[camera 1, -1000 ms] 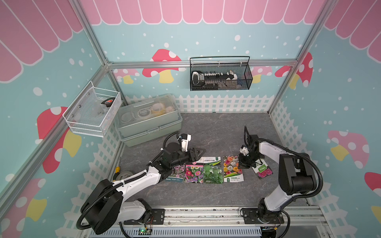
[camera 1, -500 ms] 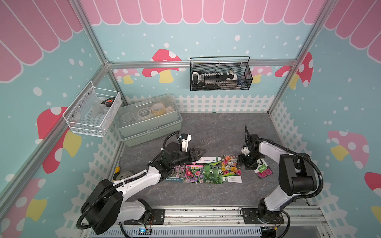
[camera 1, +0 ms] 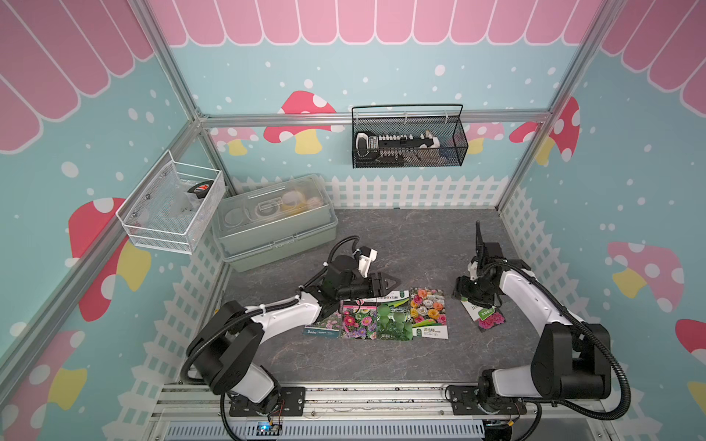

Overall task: Arrange the seed packets in a row
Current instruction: Place the seed packet at the center of the board, then pick up the seed packet from the center of the board.

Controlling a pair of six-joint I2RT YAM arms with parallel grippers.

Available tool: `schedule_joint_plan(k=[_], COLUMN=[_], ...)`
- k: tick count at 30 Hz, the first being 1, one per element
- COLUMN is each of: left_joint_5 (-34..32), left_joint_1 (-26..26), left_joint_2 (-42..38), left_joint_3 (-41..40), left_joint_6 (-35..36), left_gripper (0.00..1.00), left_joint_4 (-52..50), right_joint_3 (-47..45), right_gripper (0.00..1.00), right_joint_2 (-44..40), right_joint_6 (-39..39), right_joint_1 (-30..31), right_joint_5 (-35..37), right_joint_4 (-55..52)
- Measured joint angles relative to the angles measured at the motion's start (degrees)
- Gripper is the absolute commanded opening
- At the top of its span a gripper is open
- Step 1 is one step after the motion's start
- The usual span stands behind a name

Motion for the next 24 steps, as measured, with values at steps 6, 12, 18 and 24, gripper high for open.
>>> schedule_joint_plan(k=[6, 12, 18, 24], left_joint_5=[6.21, 8.72, 9.01, 9.31], left_joint_1=[-5.01, -8.72, -11.21, -13.42], left_joint_2=[15.61, 23.63, 30.14, 37.86], left_joint_3=[12.85, 24.61, 37.46, 47.19], left_joint_6=[-5.2, -5.79, -4.46, -4.72], left_gripper=[0.72, 0.72, 0.73, 0.73], left_joint_4=[2.01, -4.07, -12.48, -17.38], right_joint_3=[0.44, 0.7, -1.25, -2.03], right_gripper=[0.75, 0.89, 0.91, 0.88], right_joint_2=[-0.02, -0.44, -1.25, 3.45], right_joint_6=[0.0, -0.28, 0.52, 0.42], right_joint_1=[-5.62, -11.5, -15.74, -19.65], right_joint_5=[0.52, 0.7, 2.16, 1.31], right_joint_4=[0.37, 1.79, 4.28, 8.04])
